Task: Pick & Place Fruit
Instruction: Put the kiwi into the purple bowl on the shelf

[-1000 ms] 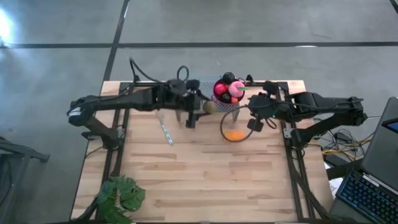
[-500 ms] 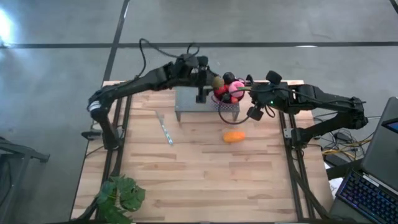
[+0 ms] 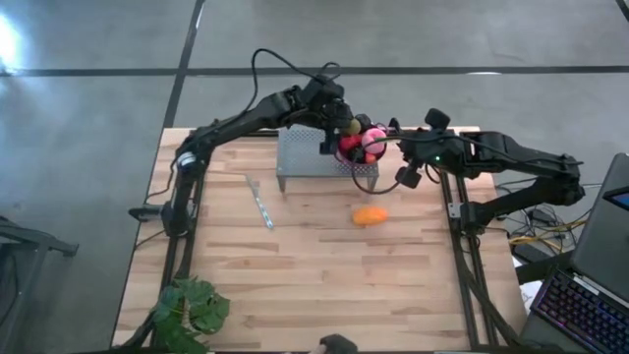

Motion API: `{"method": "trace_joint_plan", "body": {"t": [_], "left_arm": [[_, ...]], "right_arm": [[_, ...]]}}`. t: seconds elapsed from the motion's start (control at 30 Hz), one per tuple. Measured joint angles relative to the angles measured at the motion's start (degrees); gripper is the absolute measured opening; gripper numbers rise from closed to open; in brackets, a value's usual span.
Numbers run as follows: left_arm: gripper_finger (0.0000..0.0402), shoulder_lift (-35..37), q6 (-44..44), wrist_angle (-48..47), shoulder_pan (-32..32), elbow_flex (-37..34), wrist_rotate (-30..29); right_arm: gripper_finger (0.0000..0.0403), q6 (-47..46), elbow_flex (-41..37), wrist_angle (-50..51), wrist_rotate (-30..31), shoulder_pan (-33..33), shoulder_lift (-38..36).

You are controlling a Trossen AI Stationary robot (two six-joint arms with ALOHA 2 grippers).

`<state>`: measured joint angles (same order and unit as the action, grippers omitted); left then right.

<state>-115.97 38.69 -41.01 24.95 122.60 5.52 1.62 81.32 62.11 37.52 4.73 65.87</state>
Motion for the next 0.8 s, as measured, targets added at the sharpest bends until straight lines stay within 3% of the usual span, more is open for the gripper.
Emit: {"method": "trace_joint_plan", "body": {"t": [0.8], "left_arm": [[0.0248,-1.11,3.55,4.23,-3.55,-0.13,-0.27]], "right_arm": [[0.0139,0.10,0.00,0.02,-0.04,-0.02,-1.36]]}}
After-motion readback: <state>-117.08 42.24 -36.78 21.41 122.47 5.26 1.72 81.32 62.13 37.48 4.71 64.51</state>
